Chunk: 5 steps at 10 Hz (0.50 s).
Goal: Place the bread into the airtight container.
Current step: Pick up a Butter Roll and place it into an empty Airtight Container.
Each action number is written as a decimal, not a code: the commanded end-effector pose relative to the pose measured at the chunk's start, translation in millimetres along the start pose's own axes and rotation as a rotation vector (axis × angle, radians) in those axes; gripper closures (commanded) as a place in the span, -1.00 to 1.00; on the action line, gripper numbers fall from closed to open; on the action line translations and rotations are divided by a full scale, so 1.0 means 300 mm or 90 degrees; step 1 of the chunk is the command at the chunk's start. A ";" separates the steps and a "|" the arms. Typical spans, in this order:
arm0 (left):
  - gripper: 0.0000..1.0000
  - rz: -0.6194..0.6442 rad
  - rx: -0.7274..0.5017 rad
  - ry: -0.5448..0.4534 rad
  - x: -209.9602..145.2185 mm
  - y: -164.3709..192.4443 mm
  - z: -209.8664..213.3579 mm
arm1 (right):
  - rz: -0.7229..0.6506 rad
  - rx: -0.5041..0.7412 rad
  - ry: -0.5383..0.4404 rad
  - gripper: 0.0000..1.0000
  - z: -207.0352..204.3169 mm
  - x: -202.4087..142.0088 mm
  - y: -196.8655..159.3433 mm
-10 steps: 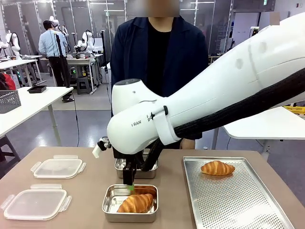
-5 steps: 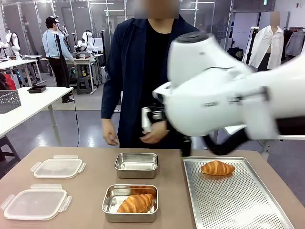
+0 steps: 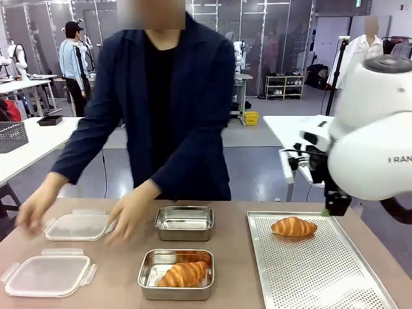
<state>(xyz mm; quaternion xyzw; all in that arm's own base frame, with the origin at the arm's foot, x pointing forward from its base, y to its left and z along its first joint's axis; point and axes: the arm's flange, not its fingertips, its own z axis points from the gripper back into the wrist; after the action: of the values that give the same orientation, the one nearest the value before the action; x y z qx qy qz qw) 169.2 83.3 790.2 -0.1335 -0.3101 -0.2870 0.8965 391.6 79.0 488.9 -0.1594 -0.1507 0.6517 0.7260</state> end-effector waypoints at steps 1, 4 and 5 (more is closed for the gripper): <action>-1.00 0.000 -0.001 -0.002 0.012 -0.004 0.008 | 0.006 -0.019 -0.060 -1.00 -0.161 -0.020 -0.118; -1.00 0.000 -0.001 -0.002 0.012 -0.004 0.008 | -0.003 -0.008 -0.026 -1.00 -0.347 0.005 -0.313; -1.00 0.000 -0.001 -0.002 0.012 -0.004 0.008 | 0.001 0.021 -0.029 -1.00 -0.424 0.026 -0.369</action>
<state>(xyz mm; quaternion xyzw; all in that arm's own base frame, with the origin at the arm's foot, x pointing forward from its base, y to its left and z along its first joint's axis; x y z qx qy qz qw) 169.8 83.1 790.1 -0.1335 -0.3095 -0.2869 0.8967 516.3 71.1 419.3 -0.1477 -0.1705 0.6457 0.7295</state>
